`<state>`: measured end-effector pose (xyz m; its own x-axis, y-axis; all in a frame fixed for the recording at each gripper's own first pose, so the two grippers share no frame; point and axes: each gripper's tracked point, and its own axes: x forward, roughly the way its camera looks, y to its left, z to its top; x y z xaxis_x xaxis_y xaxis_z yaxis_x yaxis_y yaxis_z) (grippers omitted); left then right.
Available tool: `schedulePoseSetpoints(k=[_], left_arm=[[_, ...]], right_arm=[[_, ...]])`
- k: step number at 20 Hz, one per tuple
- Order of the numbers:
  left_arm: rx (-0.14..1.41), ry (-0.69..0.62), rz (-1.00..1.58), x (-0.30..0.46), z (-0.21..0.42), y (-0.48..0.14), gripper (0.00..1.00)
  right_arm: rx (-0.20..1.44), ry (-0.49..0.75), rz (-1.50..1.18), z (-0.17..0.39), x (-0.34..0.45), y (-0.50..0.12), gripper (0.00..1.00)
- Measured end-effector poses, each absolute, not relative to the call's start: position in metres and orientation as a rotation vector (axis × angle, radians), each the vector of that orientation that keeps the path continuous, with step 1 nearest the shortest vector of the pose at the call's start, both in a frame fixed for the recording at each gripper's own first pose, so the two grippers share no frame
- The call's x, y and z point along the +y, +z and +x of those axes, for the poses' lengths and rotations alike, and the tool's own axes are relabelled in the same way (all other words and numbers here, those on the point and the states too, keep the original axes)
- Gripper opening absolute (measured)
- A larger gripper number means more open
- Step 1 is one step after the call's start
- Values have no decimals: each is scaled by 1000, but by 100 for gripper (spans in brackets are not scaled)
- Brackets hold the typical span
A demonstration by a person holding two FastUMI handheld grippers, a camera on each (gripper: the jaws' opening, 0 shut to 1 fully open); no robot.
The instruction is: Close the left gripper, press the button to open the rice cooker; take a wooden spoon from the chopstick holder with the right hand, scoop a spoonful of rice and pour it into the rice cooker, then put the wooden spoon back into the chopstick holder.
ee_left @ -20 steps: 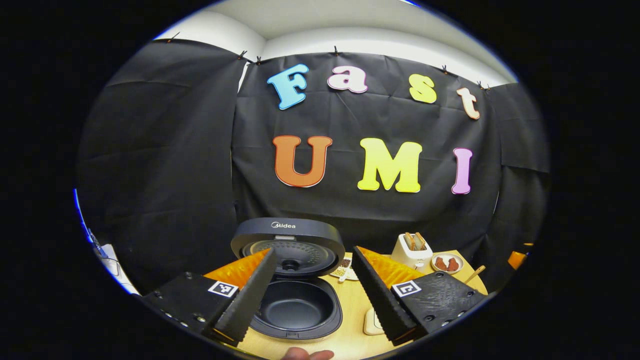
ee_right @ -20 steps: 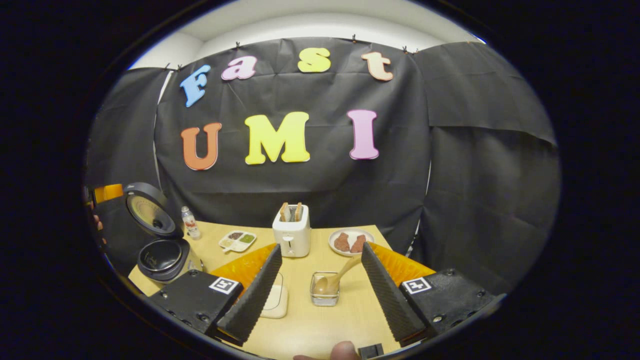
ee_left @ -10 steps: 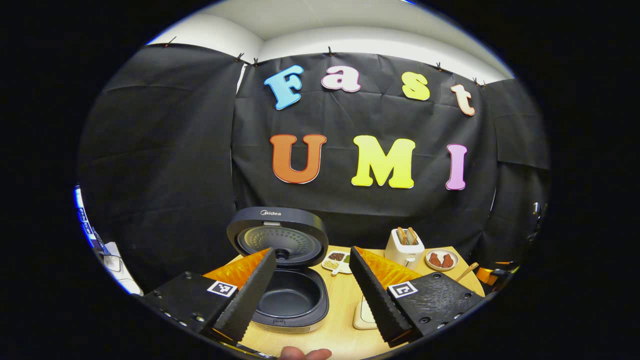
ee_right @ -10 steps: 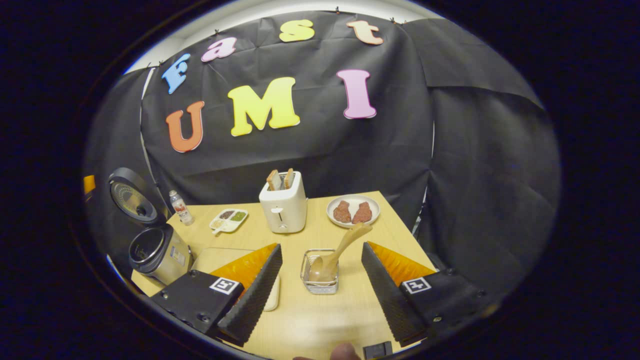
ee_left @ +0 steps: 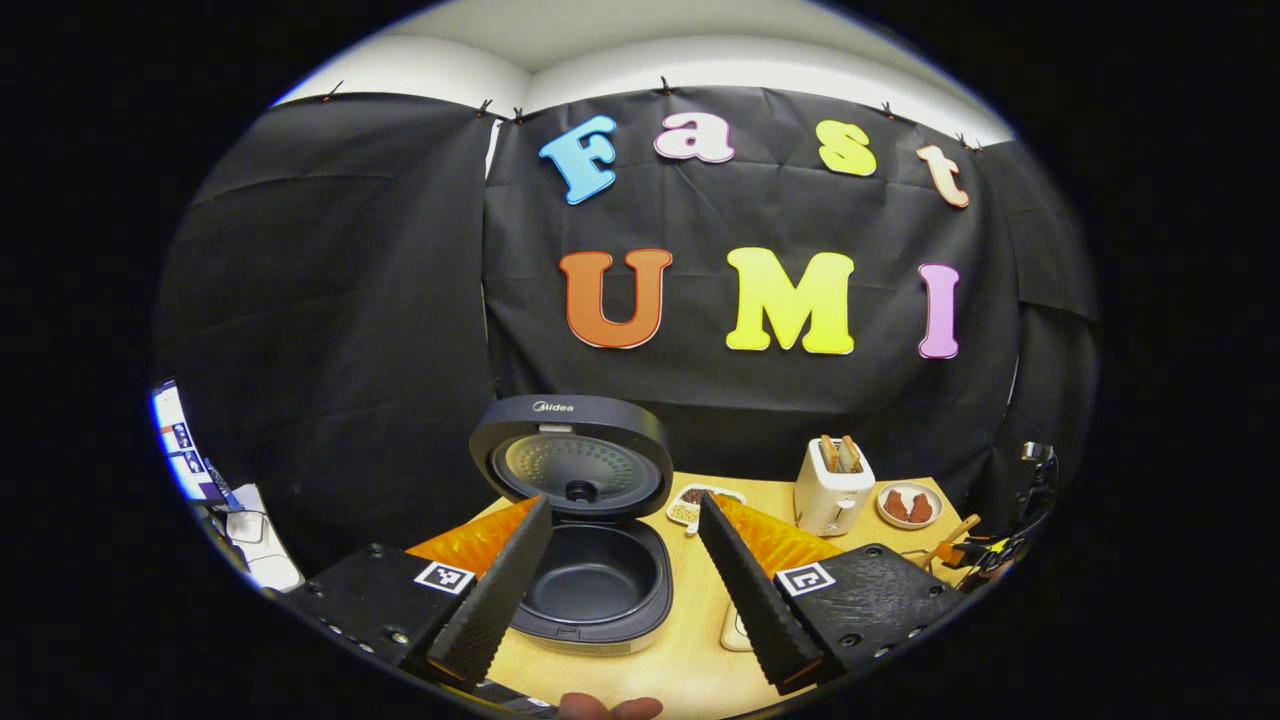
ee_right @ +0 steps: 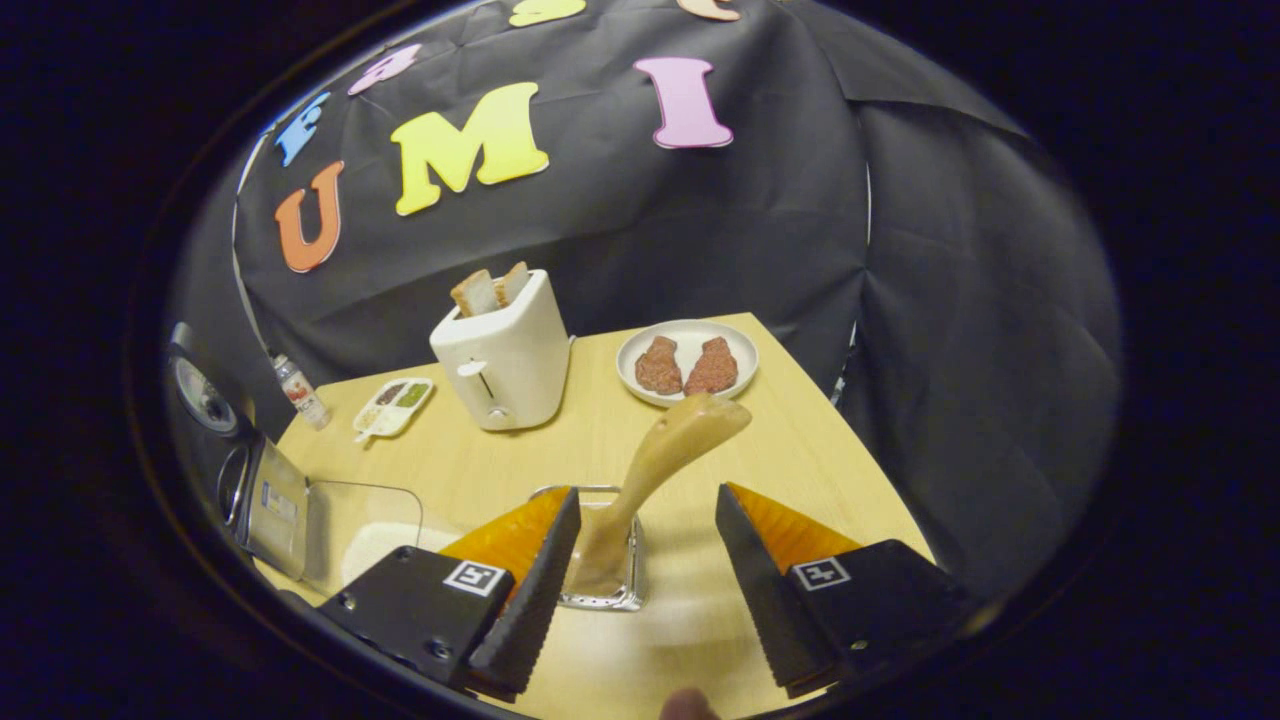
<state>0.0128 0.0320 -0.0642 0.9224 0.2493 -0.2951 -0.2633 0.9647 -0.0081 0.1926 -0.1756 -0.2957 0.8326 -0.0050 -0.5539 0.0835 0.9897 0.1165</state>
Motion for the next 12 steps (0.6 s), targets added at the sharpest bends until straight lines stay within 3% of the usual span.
schedulePoseSetpoints(k=[1,2,4,6,9,12], left_arm=[[300,271,-45,31,14,-66,95],[301,276,-42,30,16,-67,95],[308,279,-45,24,18,-68,94],[313,286,-41,22,19,-70,94],[312,295,-33,16,21,-71,94],[315,309,-33,14,18,-72,95]], right_arm=[[596,-38,142,197,-174,-301,78],[603,-28,147,201,-173,-304,81],[613,-7,155,209,-168,-309,64],[624,18,161,212,-160,-312,58],[634,42,184,215,-155,-310,38],[641,63,239,215,-147,-303,25]])
